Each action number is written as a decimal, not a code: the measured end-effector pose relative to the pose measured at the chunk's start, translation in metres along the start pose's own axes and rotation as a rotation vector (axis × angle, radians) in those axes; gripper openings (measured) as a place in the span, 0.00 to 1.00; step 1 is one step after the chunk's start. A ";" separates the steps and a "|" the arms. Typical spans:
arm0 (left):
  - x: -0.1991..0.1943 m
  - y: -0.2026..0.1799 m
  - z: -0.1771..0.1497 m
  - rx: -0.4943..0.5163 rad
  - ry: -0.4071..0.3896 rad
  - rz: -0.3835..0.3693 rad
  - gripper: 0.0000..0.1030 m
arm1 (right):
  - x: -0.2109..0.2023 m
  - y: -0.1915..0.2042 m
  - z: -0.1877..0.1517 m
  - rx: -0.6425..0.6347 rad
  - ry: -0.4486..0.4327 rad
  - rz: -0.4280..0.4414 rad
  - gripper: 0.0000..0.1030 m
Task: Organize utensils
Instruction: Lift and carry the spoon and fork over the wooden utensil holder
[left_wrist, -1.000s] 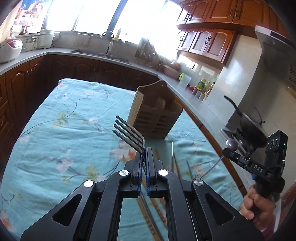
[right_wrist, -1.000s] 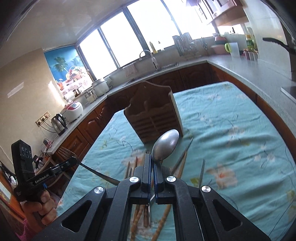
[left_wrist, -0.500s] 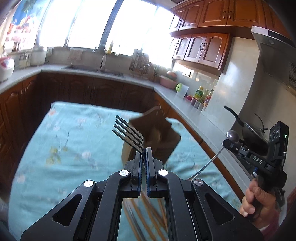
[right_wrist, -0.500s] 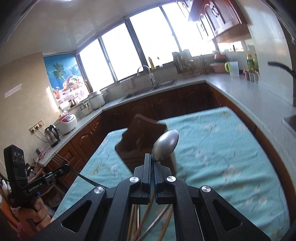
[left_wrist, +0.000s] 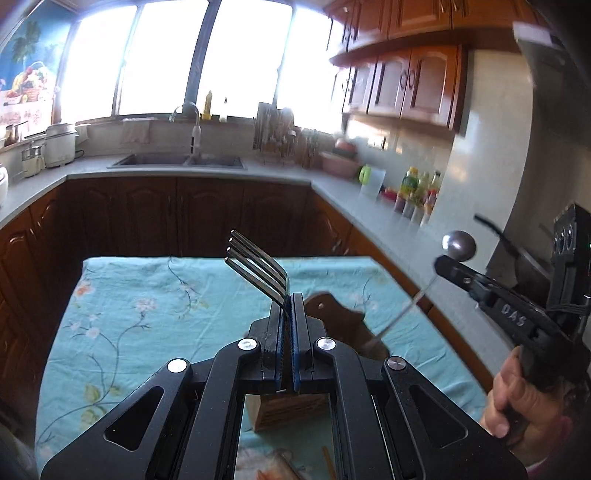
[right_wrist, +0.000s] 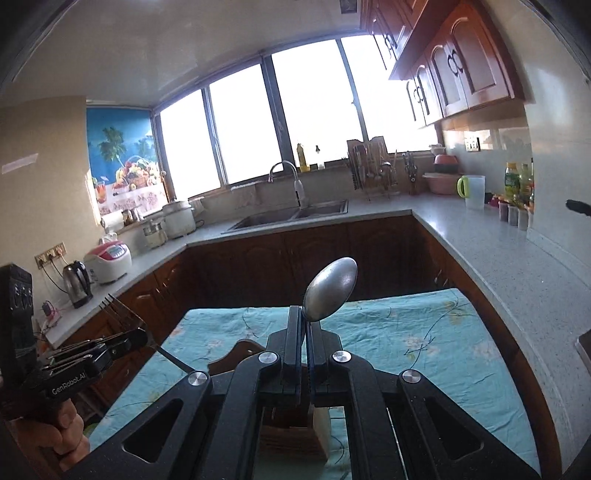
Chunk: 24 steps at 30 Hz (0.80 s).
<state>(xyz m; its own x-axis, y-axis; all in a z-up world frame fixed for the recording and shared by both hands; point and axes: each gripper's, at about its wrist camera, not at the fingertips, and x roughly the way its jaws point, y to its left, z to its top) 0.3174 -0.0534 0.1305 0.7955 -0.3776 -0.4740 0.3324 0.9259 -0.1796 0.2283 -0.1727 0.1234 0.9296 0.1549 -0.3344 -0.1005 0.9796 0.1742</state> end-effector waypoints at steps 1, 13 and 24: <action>0.009 -0.001 -0.004 0.004 0.016 0.003 0.02 | 0.011 0.000 -0.004 -0.007 0.019 -0.001 0.02; 0.059 -0.005 -0.042 0.003 0.157 -0.011 0.03 | 0.065 -0.008 -0.053 0.001 0.192 0.052 0.02; 0.061 -0.003 -0.040 -0.007 0.166 -0.002 0.03 | 0.071 -0.012 -0.057 0.017 0.219 0.057 0.06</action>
<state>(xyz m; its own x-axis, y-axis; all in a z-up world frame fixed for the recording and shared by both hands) 0.3452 -0.0787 0.0677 0.7001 -0.3725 -0.6091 0.3303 0.9253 -0.1862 0.2751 -0.1659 0.0448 0.8229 0.2362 -0.5167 -0.1435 0.9664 0.2133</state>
